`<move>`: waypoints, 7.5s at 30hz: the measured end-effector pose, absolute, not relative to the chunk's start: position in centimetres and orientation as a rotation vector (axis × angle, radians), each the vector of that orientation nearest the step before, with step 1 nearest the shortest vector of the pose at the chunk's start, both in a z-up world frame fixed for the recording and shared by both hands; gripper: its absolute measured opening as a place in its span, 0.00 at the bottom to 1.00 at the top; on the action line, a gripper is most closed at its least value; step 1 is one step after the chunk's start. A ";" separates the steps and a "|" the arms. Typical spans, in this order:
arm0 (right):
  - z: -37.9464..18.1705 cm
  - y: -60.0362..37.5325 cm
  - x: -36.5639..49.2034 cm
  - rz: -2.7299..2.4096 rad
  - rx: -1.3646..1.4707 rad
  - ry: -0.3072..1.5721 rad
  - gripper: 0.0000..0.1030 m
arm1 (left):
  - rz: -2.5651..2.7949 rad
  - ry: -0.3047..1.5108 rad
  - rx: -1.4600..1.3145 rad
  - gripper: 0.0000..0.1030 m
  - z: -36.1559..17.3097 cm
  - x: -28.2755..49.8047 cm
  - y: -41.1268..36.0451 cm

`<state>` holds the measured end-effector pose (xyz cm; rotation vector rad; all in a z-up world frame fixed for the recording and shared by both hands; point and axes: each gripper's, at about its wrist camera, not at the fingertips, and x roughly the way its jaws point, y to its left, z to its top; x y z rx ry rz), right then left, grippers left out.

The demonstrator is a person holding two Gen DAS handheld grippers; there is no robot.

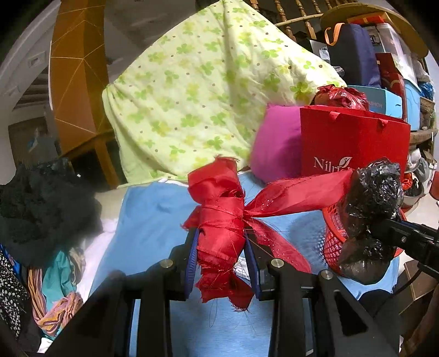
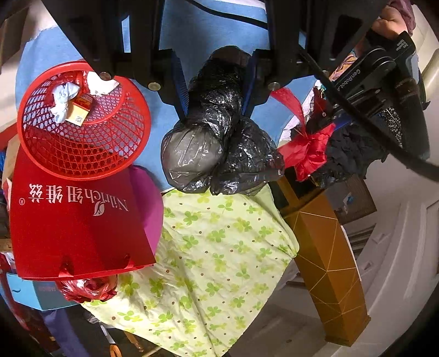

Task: Collect trash
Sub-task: 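Lift and carry the ribbon bundle and black bag toward the red mesh basket, then move both held items over the opening of the red mesh basket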

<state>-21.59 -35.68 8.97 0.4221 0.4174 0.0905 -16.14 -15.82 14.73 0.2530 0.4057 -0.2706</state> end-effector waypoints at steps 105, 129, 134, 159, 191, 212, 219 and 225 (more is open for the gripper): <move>7.8 -40.8 -26.2 -0.030 0.571 0.377 0.38 | -0.393 0.452 0.392 0.34 12.5 -17.2 -23.7; 7.9 -41.0 -26.7 -0.050 0.580 0.373 0.38 | -0.410 0.463 0.394 0.34 11.9 -17.0 -24.1; 7.8 -41.1 -26.7 -0.053 0.580 0.372 0.38 | -0.414 0.462 0.402 0.34 11.8 -17.1 -24.2; 7.7 -41.1 -26.8 -0.062 0.590 0.375 0.38 | -0.433 0.466 0.425 0.34 11.5 -17.5 -24.9; 7.4 -41.4 -26.7 -0.077 0.616 0.387 0.38 | -0.465 0.474 0.453 0.34 10.9 -17.3 -25.8; 7.2 -42.0 -27.3 -0.104 0.639 0.380 0.38 | -0.481 0.482 0.470 0.34 10.1 -17.4 -26.8; 7.2 -43.0 -28.1 -0.135 0.653 0.367 0.38 | -0.512 0.458 0.484 0.34 10.5 -17.8 -27.7; 7.1 -44.6 -28.9 -0.172 0.665 0.349 0.38 | -0.576 0.470 0.455 0.34 11.4 -17.7 -28.5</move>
